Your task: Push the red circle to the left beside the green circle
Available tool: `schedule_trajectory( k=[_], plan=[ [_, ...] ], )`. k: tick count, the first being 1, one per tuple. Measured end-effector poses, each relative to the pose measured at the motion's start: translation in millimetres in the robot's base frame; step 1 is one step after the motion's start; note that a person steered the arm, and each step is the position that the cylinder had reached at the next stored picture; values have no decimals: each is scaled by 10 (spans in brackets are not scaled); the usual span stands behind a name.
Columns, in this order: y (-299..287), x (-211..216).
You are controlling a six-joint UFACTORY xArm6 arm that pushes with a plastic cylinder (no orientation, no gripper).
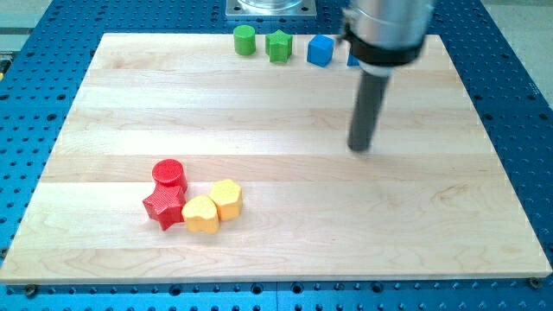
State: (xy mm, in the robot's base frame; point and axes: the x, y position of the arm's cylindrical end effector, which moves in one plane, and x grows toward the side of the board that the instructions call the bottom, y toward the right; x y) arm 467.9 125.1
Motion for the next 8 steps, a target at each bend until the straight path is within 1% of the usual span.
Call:
schedule_trajectory(
  k=[1,2,3,4,5,6,7,8],
  plan=[
    [-30,759],
    [-468,1317],
    [-891,1377],
    [-1510,1027],
    [-1998,588],
    [-2300,731],
    [-2947,338],
    [-3327,-208]
  ],
)
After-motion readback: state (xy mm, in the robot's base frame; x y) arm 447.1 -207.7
